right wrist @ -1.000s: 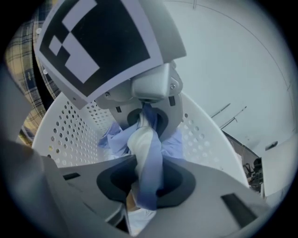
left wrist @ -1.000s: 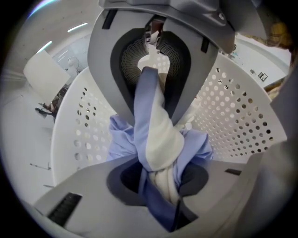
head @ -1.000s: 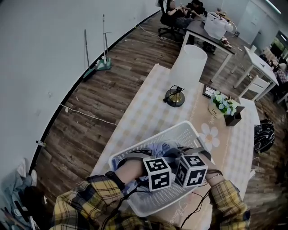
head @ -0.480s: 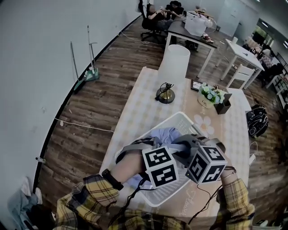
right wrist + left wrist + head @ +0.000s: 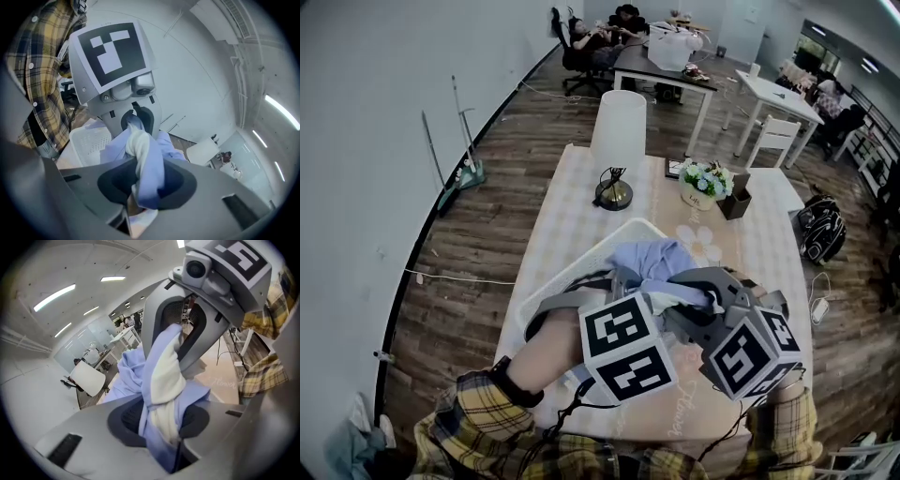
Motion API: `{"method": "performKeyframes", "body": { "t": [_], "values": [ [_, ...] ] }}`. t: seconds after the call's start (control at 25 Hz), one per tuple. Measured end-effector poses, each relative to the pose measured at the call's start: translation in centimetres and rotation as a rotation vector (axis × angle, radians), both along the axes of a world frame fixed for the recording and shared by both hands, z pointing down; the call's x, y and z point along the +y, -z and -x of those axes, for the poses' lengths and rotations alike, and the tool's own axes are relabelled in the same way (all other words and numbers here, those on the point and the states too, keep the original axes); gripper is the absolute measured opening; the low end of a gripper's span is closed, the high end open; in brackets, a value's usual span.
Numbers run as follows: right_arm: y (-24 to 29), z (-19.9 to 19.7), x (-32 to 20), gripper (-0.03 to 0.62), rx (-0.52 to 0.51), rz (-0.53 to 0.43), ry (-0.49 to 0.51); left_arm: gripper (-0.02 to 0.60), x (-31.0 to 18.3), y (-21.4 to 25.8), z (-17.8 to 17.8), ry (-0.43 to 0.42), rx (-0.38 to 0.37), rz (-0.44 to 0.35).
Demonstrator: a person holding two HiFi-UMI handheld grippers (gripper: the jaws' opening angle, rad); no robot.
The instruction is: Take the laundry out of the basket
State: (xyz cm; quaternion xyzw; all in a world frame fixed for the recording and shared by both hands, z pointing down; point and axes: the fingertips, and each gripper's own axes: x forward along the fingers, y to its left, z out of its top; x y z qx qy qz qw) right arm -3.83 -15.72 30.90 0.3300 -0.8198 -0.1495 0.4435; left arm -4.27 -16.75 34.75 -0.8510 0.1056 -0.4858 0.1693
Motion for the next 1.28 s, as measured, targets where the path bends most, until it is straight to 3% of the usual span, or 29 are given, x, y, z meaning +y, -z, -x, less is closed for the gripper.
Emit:
{"method": "performKeyframes", "body": {
  "t": [0.32,0.64,1.0,1.28],
  "values": [
    [3.6,-10.9,6.3,0.123,-0.019,-0.11,-0.029,0.164,6.1,3.5,-11.0,-0.007,0.073,-0.034],
    [4.5,-22.0,12.9,0.123,-0.036,-0.142,-0.047,0.164,12.5,4.5,-22.1,0.001,0.09,-0.081],
    [2.8,-31.3,19.3,0.123,-0.074,-0.105,-0.108,0.166,19.0,2.8,-31.4,-0.035,0.064,-0.058],
    [-2.1,-35.2,21.9,0.123,-0.098,-0.044,-0.163,0.166,21.9,-2.1,-35.0,-0.086,0.013,0.018]
  ]
}}
